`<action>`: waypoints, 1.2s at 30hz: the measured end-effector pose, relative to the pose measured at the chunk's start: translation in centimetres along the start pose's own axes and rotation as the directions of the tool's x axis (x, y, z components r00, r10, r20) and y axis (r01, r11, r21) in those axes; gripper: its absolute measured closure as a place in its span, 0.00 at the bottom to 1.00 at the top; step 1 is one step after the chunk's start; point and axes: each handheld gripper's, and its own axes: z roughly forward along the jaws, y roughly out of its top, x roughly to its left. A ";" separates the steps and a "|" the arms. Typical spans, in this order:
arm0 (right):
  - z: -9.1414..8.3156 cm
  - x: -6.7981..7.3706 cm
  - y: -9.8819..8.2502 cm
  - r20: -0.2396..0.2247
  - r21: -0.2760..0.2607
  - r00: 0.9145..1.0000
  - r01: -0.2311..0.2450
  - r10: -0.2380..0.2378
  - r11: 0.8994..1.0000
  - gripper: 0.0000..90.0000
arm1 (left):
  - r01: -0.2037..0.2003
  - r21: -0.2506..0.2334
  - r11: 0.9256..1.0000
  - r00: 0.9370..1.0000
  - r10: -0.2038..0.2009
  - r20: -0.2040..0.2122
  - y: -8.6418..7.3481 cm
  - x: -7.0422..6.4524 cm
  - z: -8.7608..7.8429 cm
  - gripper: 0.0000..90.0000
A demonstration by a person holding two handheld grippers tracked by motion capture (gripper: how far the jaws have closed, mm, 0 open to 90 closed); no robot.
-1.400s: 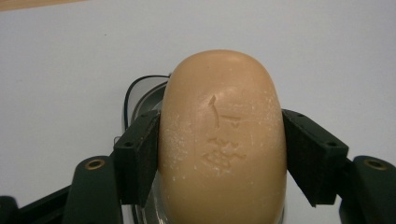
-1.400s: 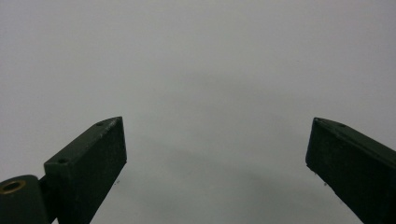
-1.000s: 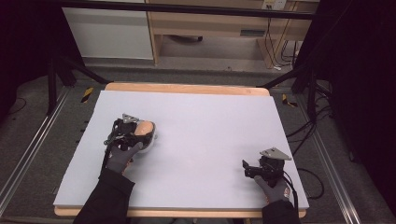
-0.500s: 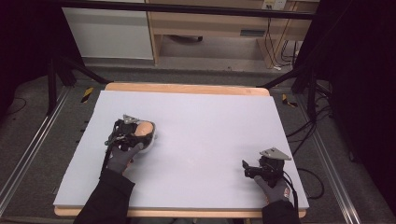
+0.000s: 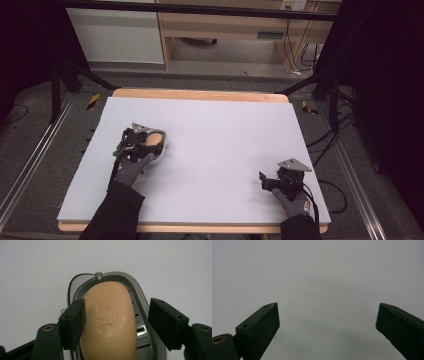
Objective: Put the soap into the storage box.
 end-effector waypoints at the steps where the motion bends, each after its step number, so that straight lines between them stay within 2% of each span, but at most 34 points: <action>1: 0.0 0.0 0.0 0.000 0.000 1.000 0.000 0.000 1.000 0.06 | 0.000 0.000 1.000 1.000 0.000 0.000 0.0 0.0 0.0 0.33; 8: 0.0 0.0 0.0 0.000 0.001 1.000 -0.001 0.001 1.000 0.06 | -0.013 -0.003 1.000 1.000 0.013 0.012 0.0 -0.2 0.0 0.29; 11: 0.0 0.0 0.0 0.002 0.001 1.000 -0.001 0.001 1.000 0.06 | -0.014 -0.025 1.000 0.999 0.015 0.036 0.0 -0.4 -0.3 0.28; 17: 0.0 -0.1 -0.1 0.006 0.002 1.000 -0.006 0.006 1.000 0.06 | -0.018 -0.069 0.997 0.998 0.021 0.052 0.3 -0.8 -1.7 0.28; 23: 0.0 -0.2 -0.1 0.011 0.002 1.000 -0.006 0.006 1.000 0.06 | -0.034 -0.090 0.995 0.997 0.041 0.068 0.1 -1.2 -3.0 0.25; 27: -0.1 -0.2 -0.1 0.016 0.002 1.000 -0.013 0.013 1.000 0.06 | -0.059 -0.096 0.994 0.995 0.066 0.075 -0.4 -1.3 -3.7 0.23; 31: -0.2 -0.4 -0.1 0.021 0.002 1.000 -0.021 0.021 1.000 0.06 | -0.052 -0.101 0.994 0.994 0.061 0.090 -1.1 -1.2 -4.4 0.22; 36: -0.2 -0.6 -0.2 0.029 0.002 0.999 -0.024 0.024 1.000 0.06 | -0.052 -0.089 0.995 0.994 0.060 0.088 -2.3 -0.7 -5.0 0.22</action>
